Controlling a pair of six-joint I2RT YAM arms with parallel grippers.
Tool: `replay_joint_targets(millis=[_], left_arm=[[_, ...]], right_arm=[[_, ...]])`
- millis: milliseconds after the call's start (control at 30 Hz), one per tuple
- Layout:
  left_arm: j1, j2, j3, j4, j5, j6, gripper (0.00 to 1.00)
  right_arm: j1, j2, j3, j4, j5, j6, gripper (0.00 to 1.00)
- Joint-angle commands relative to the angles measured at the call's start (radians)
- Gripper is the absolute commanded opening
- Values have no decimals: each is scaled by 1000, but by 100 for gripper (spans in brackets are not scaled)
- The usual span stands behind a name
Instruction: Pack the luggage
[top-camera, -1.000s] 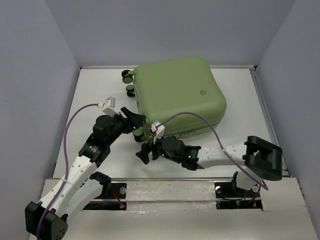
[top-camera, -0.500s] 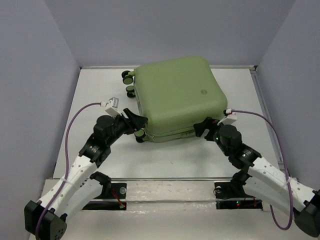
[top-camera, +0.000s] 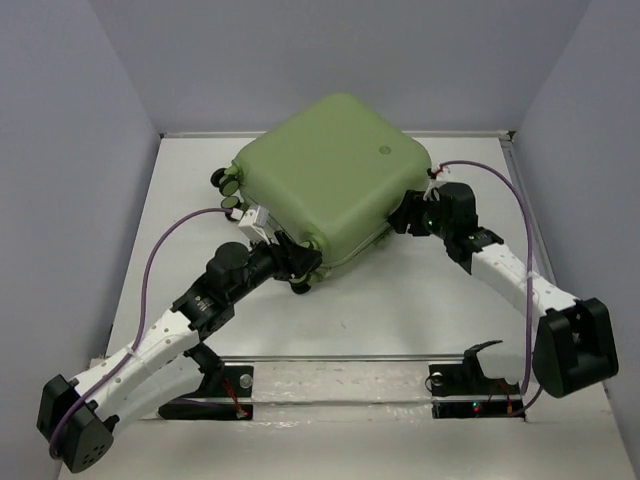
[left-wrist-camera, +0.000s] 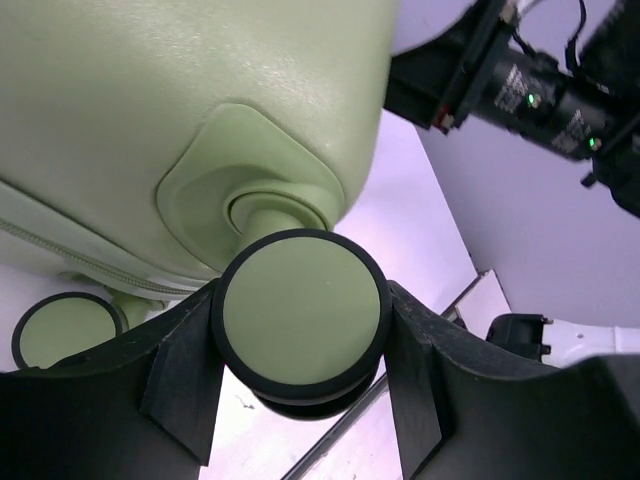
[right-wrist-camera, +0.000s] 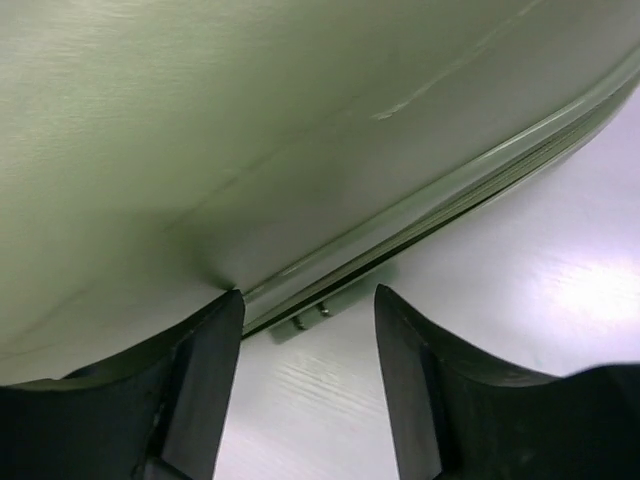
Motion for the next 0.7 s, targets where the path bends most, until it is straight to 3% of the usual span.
replay_joint_targets(millis=[0,133,200,267,367,400,500,567,667], left_arm=[[-63,37,9,161,127,-40,6],[-83,136,105,213,193,-34,6],[-83,192,175,215,204,-25,6],[-83,240,220,215,210,-11,6],[-84,310,305,215,216,-11,6],[-83,349,344,219,230,-22,6],[-84,395,390,230,238,-39,6],[-88,422,420,241,245,-57,6],[-94,430,431,245,239,-63,6]], right_arm=[[5,105,240,194,-245,-100,58],[5,208,406,60,-309,-163,64],[5,176,374,28,-348,-170,76],[5,84,297,28,-345,-155,78],[37,-51,63,122,-352,-95,65],[88,-74,-50,190,-328,-66,37],[193,-111,-183,291,-270,-60,21],[230,-129,-284,422,-198,-42,19],[230,-137,-343,543,-167,-35,40]])
